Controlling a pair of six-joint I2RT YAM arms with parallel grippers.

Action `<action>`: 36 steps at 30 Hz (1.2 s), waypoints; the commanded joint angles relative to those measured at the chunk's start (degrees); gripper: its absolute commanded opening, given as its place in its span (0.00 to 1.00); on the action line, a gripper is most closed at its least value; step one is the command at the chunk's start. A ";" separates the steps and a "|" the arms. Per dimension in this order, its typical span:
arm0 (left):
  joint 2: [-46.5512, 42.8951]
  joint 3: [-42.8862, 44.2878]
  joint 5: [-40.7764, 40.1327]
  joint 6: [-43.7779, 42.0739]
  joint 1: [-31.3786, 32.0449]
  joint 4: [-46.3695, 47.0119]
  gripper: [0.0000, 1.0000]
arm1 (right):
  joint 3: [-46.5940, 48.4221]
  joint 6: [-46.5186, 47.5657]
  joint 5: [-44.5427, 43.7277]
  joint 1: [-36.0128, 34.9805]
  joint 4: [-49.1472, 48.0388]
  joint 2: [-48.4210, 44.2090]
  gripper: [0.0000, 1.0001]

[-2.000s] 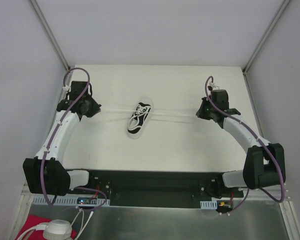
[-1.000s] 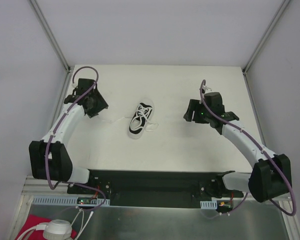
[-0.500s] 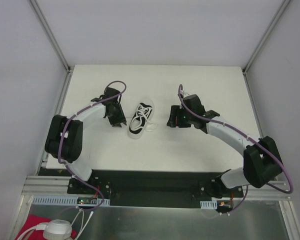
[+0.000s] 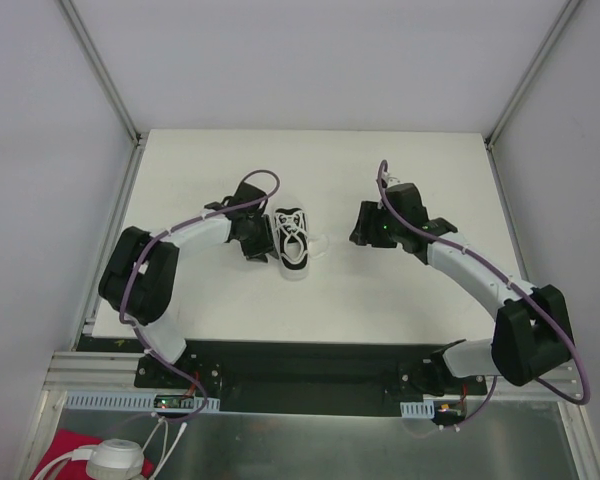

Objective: Tie the shoes
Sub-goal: Pick up the shoe at the center of the board.

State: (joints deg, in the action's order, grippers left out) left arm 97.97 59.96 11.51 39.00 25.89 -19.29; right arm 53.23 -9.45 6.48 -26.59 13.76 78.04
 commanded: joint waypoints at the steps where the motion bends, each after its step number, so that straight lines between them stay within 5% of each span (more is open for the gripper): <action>1: -6.82 -0.03 -6.12 -0.15 -2.06 -1.53 0.36 | 2.14 1.37 -0.42 0.40 0.92 -2.37 0.56; 8: -4.02 6.39 -22.56 -3.58 -2.60 -9.53 0.50 | 2.75 1.63 0.64 0.57 0.66 -1.75 0.56; 12: -0.16 10.77 -23.72 -4.72 -3.65 -12.52 0.51 | 2.67 1.80 0.90 0.57 0.66 -2.01 0.56; 19: 2.93 16.41 -20.84 -4.82 -4.00 -15.77 0.48 | 2.05 2.33 1.78 1.01 0.83 -2.19 0.56; 23: 1.43 13.69 -8.18 4.99 -8.40 -16.04 0.49 | 1.26 2.51 2.57 1.10 0.22 -2.19 0.56; 28: 1.34 11.05 -8.70 15.46 -8.49 -16.04 0.52 | 1.17 2.60 4.24 1.63 -0.05 -1.58 0.56; 36: 6.26 14.74 -5.26 20.93 -8.22 -15.43 0.51 | 0.47 2.86 4.94 1.72 -0.14 -2.19 0.56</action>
State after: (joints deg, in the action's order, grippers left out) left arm 102.59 72.16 4.38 54.65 17.10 -33.71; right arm 53.41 -7.33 10.02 -25.19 13.96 77.80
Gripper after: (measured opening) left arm 0.517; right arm 0.559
